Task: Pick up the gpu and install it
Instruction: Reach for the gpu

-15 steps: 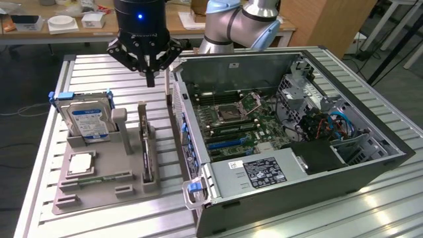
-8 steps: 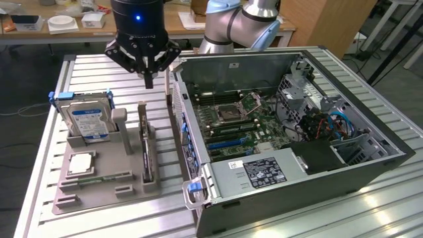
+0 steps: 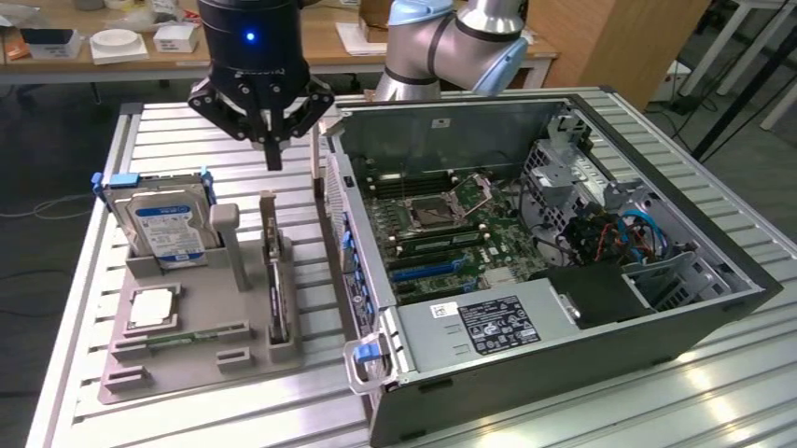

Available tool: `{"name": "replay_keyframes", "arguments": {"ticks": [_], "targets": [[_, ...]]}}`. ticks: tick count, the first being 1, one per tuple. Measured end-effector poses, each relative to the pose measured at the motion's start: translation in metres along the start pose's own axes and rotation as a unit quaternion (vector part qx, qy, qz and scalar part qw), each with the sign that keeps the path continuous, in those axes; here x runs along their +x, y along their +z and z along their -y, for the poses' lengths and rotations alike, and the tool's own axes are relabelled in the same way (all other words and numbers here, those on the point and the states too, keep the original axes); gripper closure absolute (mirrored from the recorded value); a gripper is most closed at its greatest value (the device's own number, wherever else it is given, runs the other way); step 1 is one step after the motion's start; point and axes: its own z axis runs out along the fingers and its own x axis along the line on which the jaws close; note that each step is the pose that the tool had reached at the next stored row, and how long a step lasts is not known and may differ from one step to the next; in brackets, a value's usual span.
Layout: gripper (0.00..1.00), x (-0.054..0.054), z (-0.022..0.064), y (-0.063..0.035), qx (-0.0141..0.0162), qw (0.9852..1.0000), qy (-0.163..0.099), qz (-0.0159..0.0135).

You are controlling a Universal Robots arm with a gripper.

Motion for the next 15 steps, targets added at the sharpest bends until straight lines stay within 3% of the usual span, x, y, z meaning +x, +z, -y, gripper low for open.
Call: {"name": "replay_keyframes", "arguments": {"ticks": [15], "targets": [[0.89,0.013,0.0102,0.0001,0.0002,1.0000,0.000,-0.0022]]}}
